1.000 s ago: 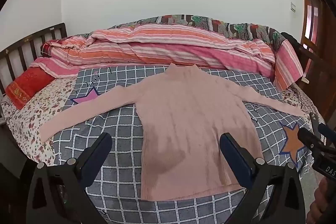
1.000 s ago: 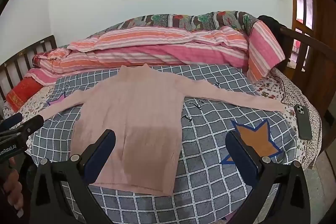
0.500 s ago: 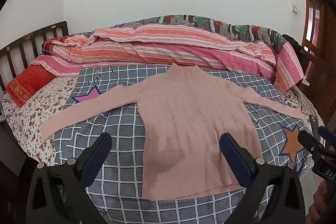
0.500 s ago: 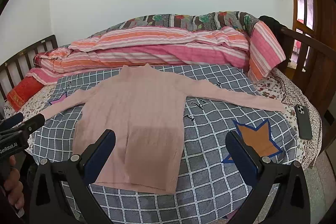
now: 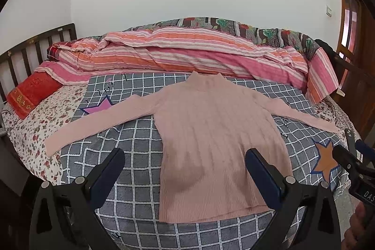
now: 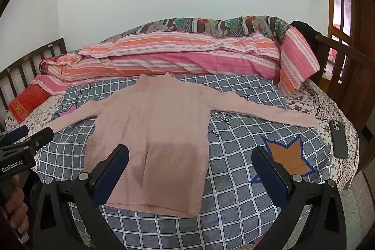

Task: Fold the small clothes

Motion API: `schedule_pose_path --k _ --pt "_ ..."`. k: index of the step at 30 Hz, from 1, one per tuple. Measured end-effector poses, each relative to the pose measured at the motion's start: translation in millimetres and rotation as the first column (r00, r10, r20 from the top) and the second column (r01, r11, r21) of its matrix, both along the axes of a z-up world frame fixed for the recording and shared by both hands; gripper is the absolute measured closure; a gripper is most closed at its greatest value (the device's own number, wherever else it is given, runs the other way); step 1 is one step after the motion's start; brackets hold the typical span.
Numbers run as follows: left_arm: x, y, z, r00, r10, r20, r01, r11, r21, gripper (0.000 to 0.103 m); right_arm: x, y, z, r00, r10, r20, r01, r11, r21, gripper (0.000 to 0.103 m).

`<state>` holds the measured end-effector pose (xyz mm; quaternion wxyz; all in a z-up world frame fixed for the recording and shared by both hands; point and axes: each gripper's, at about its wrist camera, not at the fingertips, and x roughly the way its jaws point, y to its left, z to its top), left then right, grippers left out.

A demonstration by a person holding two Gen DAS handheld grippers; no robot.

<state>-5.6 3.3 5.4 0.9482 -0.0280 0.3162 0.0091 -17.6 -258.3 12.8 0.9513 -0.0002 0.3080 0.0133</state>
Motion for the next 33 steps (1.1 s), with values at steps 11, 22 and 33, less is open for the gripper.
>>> schedule_pose_path --k 11,22,33 --pt "-0.6 1.9 0.2 1.0 0.001 0.0 -0.001 1.0 0.0 0.0 -2.8 2.6 2.8 1.0 0.005 0.01 -0.005 1.0 -0.002 0.0" --pt "-0.8 3.1 3.1 1.0 0.003 0.003 -0.003 1.0 -0.001 0.0 -4.5 5.9 7.5 1.0 0.009 0.02 -0.009 1.0 -0.008 0.0" --pt "-1.3 3.3 3.3 1.0 0.004 0.003 -0.004 1.0 -0.001 0.0 -5.8 6.9 9.2 1.0 0.008 0.023 -0.007 1.0 -0.015 0.0"
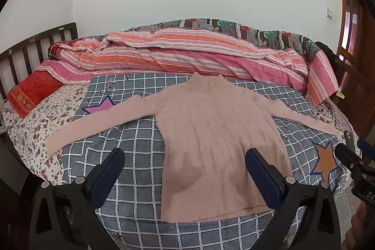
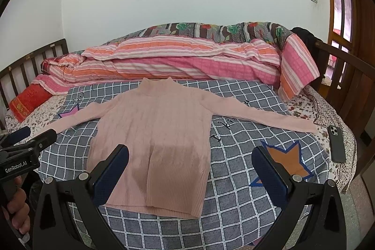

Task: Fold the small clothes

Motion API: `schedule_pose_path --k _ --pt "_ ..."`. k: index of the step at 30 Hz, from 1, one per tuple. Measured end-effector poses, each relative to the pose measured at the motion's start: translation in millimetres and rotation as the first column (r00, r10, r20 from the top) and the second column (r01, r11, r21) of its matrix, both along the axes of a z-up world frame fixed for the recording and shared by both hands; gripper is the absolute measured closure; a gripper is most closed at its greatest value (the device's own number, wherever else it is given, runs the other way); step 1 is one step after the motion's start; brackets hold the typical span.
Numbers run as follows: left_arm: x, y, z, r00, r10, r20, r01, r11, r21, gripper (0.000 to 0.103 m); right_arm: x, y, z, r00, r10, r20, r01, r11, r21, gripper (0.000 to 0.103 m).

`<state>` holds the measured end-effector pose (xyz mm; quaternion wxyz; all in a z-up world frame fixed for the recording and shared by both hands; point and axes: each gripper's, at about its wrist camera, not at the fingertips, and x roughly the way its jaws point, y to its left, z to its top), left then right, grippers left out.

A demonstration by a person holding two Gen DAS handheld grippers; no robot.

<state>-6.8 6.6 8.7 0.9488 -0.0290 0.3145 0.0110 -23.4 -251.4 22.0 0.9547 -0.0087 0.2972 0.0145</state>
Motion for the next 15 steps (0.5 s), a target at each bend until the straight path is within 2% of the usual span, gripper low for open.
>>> schedule_pose_path --k 15 --pt "-0.2 -0.8 1.2 1.0 0.0 0.001 0.0 1.0 -0.003 0.0 -1.9 2.6 0.9 1.0 0.003 0.006 -0.003 1.0 -0.006 0.0"
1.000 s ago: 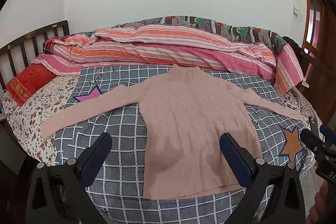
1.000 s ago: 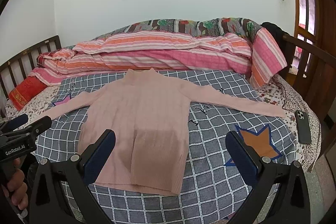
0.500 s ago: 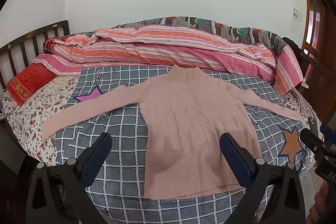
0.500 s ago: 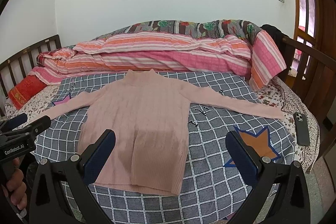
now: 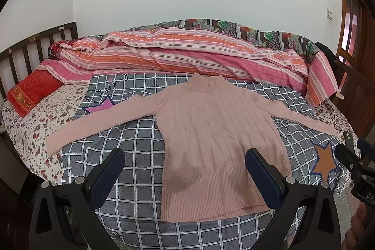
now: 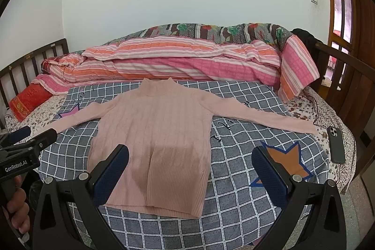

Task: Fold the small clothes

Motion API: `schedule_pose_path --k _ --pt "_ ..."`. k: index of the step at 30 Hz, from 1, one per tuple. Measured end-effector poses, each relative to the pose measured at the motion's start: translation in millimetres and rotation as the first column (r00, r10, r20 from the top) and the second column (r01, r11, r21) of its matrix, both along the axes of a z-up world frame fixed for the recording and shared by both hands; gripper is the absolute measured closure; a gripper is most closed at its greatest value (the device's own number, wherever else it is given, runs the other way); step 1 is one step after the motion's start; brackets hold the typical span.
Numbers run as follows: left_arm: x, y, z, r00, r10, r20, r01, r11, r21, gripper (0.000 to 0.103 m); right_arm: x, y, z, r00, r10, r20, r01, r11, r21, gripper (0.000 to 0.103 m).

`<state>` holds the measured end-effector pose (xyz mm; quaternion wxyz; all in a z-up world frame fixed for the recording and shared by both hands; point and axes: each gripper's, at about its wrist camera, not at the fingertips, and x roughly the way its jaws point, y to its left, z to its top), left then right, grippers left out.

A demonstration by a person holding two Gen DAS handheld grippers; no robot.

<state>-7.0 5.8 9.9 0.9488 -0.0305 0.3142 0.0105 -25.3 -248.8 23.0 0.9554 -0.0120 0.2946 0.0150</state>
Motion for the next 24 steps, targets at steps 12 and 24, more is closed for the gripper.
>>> schedule_pose_path --k 12,24 --pt "6.0 10.8 -4.5 1.0 0.012 -0.008 -0.012 1.0 -0.019 0.0 2.1 5.0 -5.9 1.0 0.005 -0.006 -0.005 1.0 -0.013 0.0" --pt "36.7 49.7 -52.2 0.995 0.061 -0.078 -0.066 0.995 -0.07 0.0 29.4 22.4 -42.8 0.998 0.042 -0.05 -0.044 0.998 -0.038 0.0"
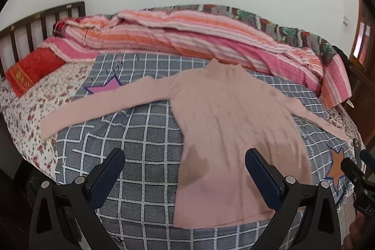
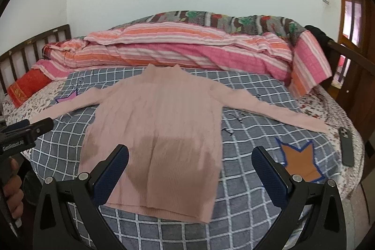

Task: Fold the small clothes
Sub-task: 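Grasp the sleeve nearest the left tool and fold it across the sweater body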

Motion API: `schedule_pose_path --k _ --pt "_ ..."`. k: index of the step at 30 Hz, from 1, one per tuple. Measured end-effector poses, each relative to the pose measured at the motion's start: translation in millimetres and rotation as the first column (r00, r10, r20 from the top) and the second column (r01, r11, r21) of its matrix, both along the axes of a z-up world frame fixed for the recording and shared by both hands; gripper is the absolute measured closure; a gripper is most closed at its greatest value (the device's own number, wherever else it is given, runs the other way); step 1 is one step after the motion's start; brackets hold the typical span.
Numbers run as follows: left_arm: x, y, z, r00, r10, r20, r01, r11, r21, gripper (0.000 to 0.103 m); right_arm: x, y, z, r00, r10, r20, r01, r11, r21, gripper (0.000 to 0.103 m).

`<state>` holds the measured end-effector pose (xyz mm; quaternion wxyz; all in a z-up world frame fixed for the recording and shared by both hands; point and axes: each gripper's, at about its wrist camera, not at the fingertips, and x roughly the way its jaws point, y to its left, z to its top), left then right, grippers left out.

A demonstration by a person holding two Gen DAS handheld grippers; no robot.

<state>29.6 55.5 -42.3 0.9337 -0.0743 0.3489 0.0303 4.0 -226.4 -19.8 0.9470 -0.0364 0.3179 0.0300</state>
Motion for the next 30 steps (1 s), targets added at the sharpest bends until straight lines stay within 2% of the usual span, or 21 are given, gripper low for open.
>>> schedule_pose_path --k 4,7,10,11,14,19,21,24,25,28,30 --pt "9.4 16.8 -29.0 1.0 0.016 -0.019 -0.017 0.999 -0.045 0.001 14.6 12.1 -24.1 1.0 0.008 -0.026 -0.008 1.0 -0.011 0.0" --pt "16.6 35.1 -60.6 0.999 0.015 -0.052 -0.022 0.992 -0.126 0.001 25.4 17.2 -43.0 0.999 0.001 -0.046 -0.002 1.0 -0.021 0.0" --pt "23.7 53.8 -80.4 0.996 0.04 -0.077 -0.052 0.986 -0.156 0.016 38.5 19.0 -61.0 0.997 -0.002 -0.082 0.001 1.0 -0.012 0.0" --pt "27.4 66.0 -87.7 0.995 0.049 -0.09 -0.066 0.98 -0.19 0.016 41.9 19.8 -65.0 0.996 -0.003 -0.093 0.002 1.0 -0.014 0.0" --pt "32.7 99.6 -98.4 0.993 0.088 -0.081 -0.107 0.954 -0.28 0.016 52.1 21.0 -76.6 0.993 -0.02 -0.119 0.015 0.999 -0.04 0.001" --pt "46.5 146.4 -105.1 0.988 0.14 -0.064 -0.153 0.929 -0.336 0.018 62.2 21.5 -84.6 0.993 -0.027 -0.117 0.018 0.997 -0.075 0.001" --pt "49.9 164.8 -104.8 0.981 0.187 -0.048 -0.191 0.909 -0.371 0.019 66.1 21.0 -85.5 0.993 -0.025 -0.119 0.015 0.997 -0.082 0.001" --pt "56.2 197.5 -111.2 0.967 0.251 -0.042 -0.241 0.851 -0.467 0.019 73.4 18.1 -85.0 0.993 -0.027 -0.115 0.019 0.998 -0.065 0.003" --pt "60.3 208.5 -115.4 0.961 0.271 -0.049 -0.259 0.829 -0.496 0.024 76.9 17.1 -85.4 0.993 -0.022 -0.12 0.016 0.999 -0.05 0.004" --pt "73.7 233.7 -128.2 0.945 0.317 -0.081 -0.311 0.793 -0.524 0.036 85.9 14.7 -88.0 0.991 -0.026 -0.133 0.023 0.999 -0.027 0.008" --pt "83.4 251.9 -139.1 0.944 0.32 -0.082 -0.306 0.754 -0.581 0.04 91.0 13.3 -91.0 0.989 -0.026 -0.144 0.025 1.0 -0.015 0.01"
